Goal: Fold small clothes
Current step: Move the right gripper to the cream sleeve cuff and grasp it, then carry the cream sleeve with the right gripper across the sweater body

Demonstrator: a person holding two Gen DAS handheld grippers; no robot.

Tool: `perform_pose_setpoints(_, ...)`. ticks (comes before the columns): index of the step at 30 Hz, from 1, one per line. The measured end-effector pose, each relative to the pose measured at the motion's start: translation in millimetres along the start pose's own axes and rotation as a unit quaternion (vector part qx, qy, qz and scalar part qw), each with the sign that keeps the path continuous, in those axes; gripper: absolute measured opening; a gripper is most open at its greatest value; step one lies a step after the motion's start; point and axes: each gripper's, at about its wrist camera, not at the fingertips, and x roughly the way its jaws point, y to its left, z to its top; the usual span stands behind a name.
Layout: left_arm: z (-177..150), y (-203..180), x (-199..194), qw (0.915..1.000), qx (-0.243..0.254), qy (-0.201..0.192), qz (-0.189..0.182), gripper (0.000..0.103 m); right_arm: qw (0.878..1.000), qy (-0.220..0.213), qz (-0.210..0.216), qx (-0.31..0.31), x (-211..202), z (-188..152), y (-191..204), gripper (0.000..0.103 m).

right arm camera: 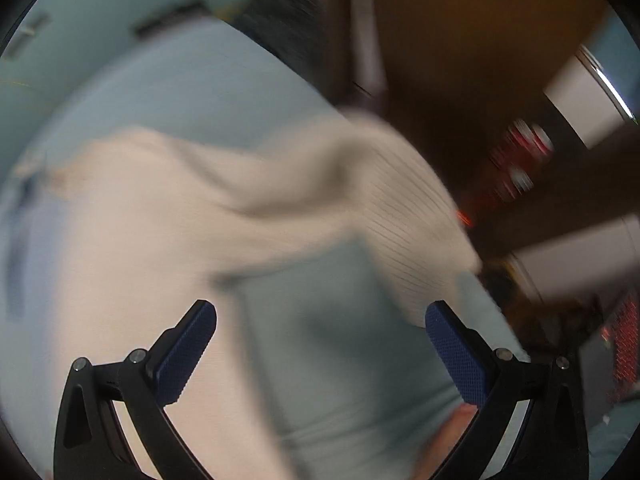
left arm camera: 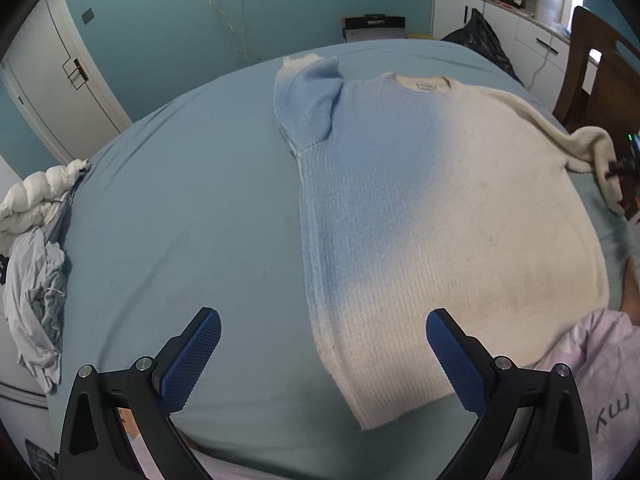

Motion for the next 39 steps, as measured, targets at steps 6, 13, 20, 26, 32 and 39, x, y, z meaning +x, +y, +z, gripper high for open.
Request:
perform_pose_setpoints(6, -3.0, -3.9, 13.9, 0.9998, 0.007, 0.018, 0.003, 0.103, 0.995, 0.061, -0.002, 0.076, 80.7, -27.2, -72.4, 0.102)
perform_pose_setpoints(13, 3.2, -11.4, 13.3, 0.9995, 0.010, 0.020, 0.023, 0.103, 0.999, 0.031, -0.040, 0.016, 98.0, -28.6, -64.7, 0.077)
perform_pose_setpoints(20, 3.2, -16.6, 11.6, 0.9996, 0.010, 0.005, 0.025, 0.103, 0.994, -0.066, -0.088, -0.006, 21.2, -0.4, -47.8, 0.013)
perform_pose_setpoints(26, 1.6, -15.1, 8.0, 0.9997, 0.011, -0.003, 0.023, 0.103, 0.982, -0.178, -0.052, -0.022, -119.2, 45.2, -40.9, 0.012)
perform_pose_setpoints(32, 1.4, -6.2, 0.7, 0.9998, -0.008, -0.014, 0.012, 0.103, 0.964, -0.256, -0.026, -0.071, -231.2, 61.3, 5.1, 0.012)
perform_pose_setpoints(39, 0.9, -1.0, -3.3, 0.9996, -0.016, -0.024, 0.003, 0.103, 0.972, -0.198, 0.034, -0.124, -277.9, 51.2, 111.3, 0.012)
